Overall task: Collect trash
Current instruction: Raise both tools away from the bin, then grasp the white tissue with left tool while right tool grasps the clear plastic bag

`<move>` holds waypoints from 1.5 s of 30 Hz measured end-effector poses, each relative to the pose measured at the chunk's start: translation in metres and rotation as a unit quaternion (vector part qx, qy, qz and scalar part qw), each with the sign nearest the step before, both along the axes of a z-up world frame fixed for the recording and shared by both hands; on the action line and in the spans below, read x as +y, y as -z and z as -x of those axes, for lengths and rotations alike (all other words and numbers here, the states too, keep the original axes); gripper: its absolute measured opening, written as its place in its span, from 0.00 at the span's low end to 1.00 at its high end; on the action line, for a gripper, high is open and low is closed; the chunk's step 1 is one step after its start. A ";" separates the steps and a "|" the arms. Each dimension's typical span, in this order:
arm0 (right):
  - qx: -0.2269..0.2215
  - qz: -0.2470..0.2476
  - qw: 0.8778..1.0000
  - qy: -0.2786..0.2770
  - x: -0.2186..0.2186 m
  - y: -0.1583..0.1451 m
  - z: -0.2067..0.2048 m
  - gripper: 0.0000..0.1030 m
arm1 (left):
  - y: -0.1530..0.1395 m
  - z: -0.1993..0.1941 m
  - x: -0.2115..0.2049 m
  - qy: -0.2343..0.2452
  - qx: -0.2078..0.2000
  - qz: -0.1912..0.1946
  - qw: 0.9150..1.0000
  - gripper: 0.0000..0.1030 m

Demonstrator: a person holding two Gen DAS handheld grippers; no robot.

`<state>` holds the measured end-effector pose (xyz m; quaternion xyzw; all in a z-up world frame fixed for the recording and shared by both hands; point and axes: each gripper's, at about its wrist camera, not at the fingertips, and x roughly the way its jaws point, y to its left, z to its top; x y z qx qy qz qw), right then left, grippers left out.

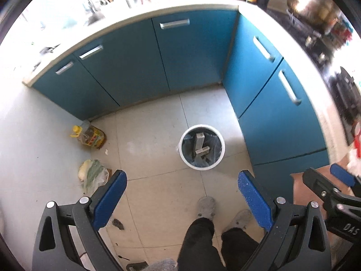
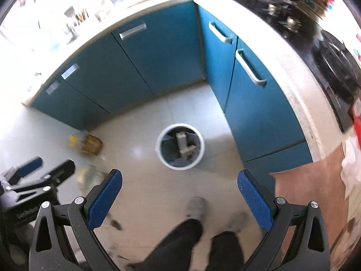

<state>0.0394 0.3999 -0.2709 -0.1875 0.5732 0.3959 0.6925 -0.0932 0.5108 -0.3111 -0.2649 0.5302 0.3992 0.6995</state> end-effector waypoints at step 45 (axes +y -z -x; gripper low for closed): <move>0.002 0.042 0.912 0.409 -0.509 0.023 -0.204 0.06 | 0.038 -0.370 -0.295 0.346 0.035 0.031 0.937 0.02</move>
